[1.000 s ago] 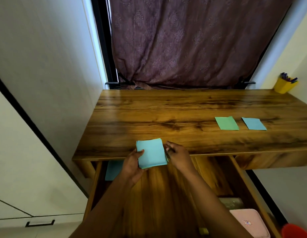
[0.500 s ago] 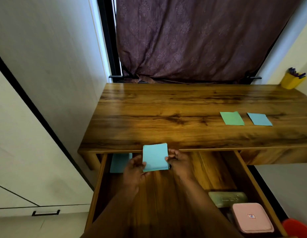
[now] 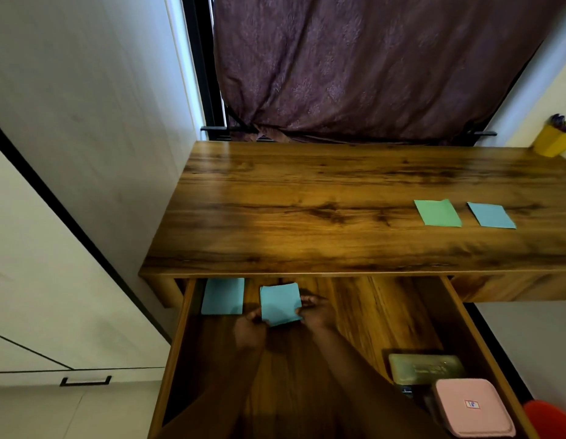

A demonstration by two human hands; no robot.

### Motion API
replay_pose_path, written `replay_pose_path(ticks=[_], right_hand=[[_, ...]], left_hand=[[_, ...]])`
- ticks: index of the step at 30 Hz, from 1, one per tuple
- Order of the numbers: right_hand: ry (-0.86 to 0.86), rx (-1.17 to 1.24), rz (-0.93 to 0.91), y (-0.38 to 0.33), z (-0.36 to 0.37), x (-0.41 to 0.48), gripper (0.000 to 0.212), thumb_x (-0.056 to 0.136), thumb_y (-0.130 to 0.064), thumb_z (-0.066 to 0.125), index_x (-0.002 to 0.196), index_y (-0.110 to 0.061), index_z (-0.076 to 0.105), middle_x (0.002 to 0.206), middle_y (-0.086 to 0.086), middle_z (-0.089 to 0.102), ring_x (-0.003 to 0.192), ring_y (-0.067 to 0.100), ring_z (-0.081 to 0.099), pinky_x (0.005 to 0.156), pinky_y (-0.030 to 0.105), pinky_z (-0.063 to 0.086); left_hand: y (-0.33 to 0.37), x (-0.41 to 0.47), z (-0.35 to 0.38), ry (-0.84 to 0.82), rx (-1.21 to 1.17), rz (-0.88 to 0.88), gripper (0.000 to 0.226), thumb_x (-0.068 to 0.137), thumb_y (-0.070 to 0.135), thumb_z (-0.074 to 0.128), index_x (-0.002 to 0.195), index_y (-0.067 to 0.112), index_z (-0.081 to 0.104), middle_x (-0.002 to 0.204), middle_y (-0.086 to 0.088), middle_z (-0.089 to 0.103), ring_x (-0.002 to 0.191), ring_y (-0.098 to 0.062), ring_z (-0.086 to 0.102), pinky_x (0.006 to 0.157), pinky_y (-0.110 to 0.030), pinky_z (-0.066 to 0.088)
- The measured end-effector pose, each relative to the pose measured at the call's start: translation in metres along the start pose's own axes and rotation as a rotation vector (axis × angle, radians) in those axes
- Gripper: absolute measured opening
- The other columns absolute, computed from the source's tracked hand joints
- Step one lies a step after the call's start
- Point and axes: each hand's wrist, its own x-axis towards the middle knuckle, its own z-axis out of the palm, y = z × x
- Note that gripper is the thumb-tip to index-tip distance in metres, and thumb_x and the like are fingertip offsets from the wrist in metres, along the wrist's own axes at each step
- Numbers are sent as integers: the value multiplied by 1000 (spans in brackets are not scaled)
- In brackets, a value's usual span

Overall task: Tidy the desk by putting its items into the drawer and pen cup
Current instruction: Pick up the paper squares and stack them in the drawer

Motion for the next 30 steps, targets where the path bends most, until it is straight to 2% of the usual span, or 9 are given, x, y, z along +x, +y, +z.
replay_pose_path(ticks=[5,9,11,14,17,22,24,28,30], right_hand=[[11,-53,-40,-1,16,21,32,84,4,62,115,-1,64,125,16,61,116,32,56,95,35,46],[47,-216,-119,4,9,22,34,85,-7,66,118,-5,63,125,14,62,117,30,56,92,30,45],[47,-265,-166,12,4,21,35,83,-6,67,118,-4,64,123,14,63,115,29,58,91,29,45],[4,-253,-194,20,2,22,35,84,-3,66,118,-4,62,125,13,62,117,28,56,93,28,45],[-21,-225,-209,16,6,27,32,83,-1,65,115,-4,65,122,12,64,115,27,58,88,23,44],[-22,-145,-158,9,12,41,26,83,8,60,108,3,67,117,19,65,112,34,59,97,38,47],[-32,-125,-151,7,14,47,26,83,8,59,108,5,66,117,20,65,113,35,58,98,38,46],[-37,-91,-107,8,15,52,24,82,4,64,106,4,66,115,20,65,112,35,59,97,39,48],[-32,-116,-109,13,10,48,26,81,-3,68,107,0,68,114,17,66,110,32,60,96,40,49]], left_hand=[[9,10,7,8,174,44,36,92,6,54,128,6,54,127,-17,57,120,-29,52,102,-39,44],[3,11,2,12,287,30,36,96,10,48,132,4,47,129,-18,54,121,-29,52,101,-36,41],[-3,8,1,12,284,-7,34,96,10,47,129,2,49,129,-19,54,120,-29,52,100,-36,40],[-7,1,6,16,223,81,36,94,6,49,130,6,52,127,-17,57,117,-29,55,98,-38,46],[1,-1,11,24,126,103,42,93,1,51,135,6,48,132,-15,54,121,-29,52,98,-35,43],[12,10,12,40,67,87,43,91,-3,48,133,5,50,131,-19,56,120,-33,53,99,-40,45],[14,14,12,37,49,73,43,90,-3,48,133,5,51,129,-19,56,118,-33,54,98,-43,46],[17,10,12,20,49,52,42,92,1,47,134,6,50,126,-19,58,113,-32,56,93,-39,49],[18,-2,10,43,64,70,39,94,5,48,132,7,50,125,-17,59,108,-30,58,86,-33,47]])
